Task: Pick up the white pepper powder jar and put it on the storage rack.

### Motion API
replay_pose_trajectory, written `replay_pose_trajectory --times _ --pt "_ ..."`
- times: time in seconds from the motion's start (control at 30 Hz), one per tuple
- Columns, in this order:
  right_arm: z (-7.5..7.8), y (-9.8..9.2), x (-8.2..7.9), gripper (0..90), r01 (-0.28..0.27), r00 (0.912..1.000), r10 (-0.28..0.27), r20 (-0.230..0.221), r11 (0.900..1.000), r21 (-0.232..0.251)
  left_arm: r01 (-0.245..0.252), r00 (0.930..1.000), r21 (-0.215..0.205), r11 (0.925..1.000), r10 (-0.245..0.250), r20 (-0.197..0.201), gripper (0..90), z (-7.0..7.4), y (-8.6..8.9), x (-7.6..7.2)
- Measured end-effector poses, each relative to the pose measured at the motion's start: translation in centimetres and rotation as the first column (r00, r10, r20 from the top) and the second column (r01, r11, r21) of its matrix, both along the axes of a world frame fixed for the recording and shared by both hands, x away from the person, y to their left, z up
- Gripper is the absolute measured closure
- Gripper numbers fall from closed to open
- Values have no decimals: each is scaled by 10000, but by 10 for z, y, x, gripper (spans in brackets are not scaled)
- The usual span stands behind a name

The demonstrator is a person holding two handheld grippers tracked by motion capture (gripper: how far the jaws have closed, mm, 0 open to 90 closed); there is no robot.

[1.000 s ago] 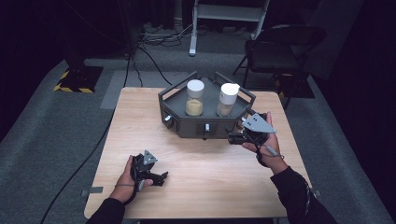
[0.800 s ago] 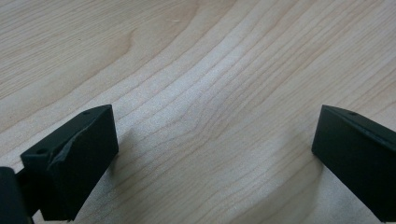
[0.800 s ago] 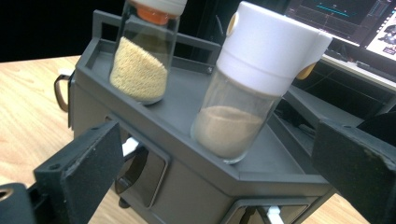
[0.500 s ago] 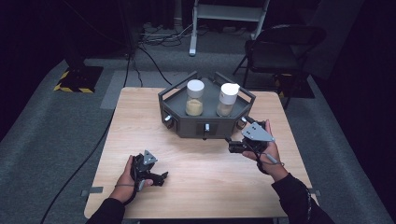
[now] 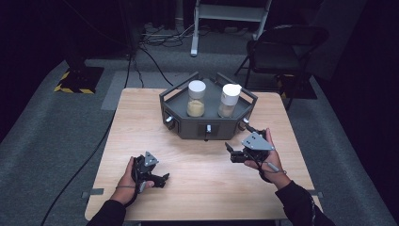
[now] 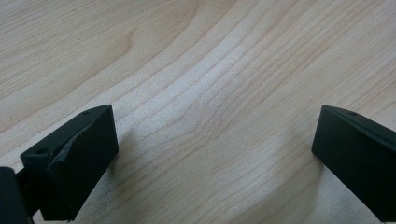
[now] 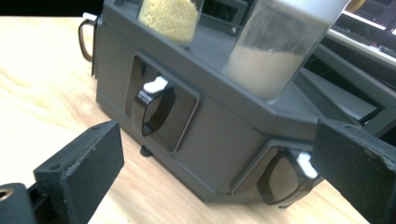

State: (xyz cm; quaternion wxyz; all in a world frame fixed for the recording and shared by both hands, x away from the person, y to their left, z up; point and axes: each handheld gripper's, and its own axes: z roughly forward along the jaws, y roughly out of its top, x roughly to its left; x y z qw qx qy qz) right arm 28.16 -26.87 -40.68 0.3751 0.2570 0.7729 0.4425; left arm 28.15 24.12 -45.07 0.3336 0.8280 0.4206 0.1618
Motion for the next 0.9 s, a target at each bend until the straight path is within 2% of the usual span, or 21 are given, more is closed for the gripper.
replay_pose_trajectory --times 0.23,0.77,0.9 --pt "-7 -4 -3 22 -118 9996 111 -264 9996 -274 2 10000 2 10000 -2 0 0 0 0 0" --pt "-25 -11 -5 23 52 9961 -123 -876 9967 -811 1 10000 1 10000 -1 1 0 0 0 0" --pt "-27 -18 -3 23 -46 9911 -28 -1331 9985 -551 21 10000 8 10000 -21 0 0 0 0 0"
